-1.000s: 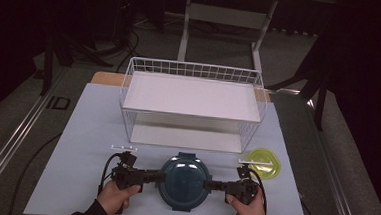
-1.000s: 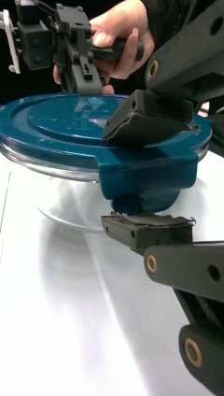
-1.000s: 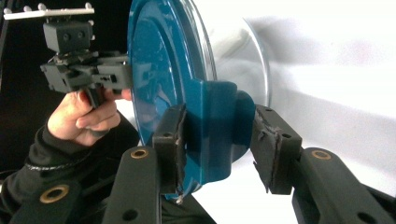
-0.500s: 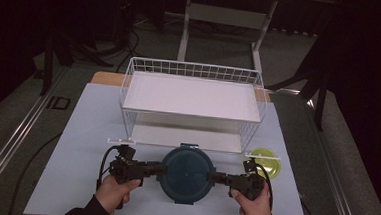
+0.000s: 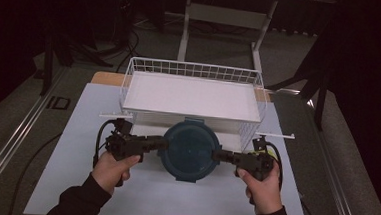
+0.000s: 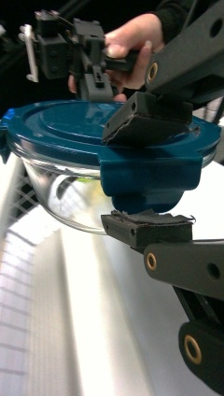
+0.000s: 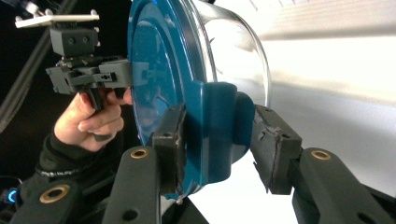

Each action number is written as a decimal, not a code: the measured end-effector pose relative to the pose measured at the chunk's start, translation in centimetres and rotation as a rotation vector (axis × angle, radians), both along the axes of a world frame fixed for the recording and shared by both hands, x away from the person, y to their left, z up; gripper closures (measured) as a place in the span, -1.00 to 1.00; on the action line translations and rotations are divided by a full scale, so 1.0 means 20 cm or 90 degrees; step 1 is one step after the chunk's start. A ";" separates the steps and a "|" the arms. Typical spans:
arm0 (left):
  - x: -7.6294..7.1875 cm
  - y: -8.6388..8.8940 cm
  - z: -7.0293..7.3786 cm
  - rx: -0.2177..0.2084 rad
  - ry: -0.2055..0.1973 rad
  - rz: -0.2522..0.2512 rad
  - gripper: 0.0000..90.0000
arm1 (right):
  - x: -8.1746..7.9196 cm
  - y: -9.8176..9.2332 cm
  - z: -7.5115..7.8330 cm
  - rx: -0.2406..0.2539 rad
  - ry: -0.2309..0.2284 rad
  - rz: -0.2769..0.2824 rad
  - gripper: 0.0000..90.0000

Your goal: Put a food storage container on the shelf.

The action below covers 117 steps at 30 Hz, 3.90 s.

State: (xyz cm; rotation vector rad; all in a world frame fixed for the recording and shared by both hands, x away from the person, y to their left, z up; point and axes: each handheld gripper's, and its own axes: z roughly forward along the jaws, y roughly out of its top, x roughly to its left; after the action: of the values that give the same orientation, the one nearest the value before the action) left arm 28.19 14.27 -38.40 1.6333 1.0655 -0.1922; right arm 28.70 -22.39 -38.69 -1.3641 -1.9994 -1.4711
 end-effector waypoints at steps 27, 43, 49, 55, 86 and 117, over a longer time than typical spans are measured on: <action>0.42 -0.01 0.31 -0.015 -0.021 0.040 0.27 | 0.41 0.00 0.28 0.028 0.001 -0.026 0.27; 0.62 0.01 0.30 -0.049 0.014 0.054 0.24 | 0.62 0.01 0.32 0.051 0.078 -0.055 0.24; 0.67 0.04 0.22 -0.085 0.071 0.063 0.19 | 0.67 0.04 0.33 0.036 0.097 -0.083 0.17; 0.68 0.03 0.21 -0.066 0.054 0.075 0.15 | 0.70 0.05 0.31 0.024 0.110 -0.104 0.12; 0.11 0.04 0.29 0.077 -0.211 0.079 0.02 | 0.21 0.14 0.35 -0.108 -0.147 -0.045 0.57; -0.26 -0.14 -0.20 0.144 -0.336 0.012 -0.99 | 0.23 0.39 0.22 -0.108 -0.177 -0.052 1.00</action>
State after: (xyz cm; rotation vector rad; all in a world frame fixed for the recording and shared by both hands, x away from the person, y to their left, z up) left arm 22.98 11.38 -42.50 1.7403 0.7113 0.3686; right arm 33.26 -14.53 -34.34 -1.3865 -2.3115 -1.6378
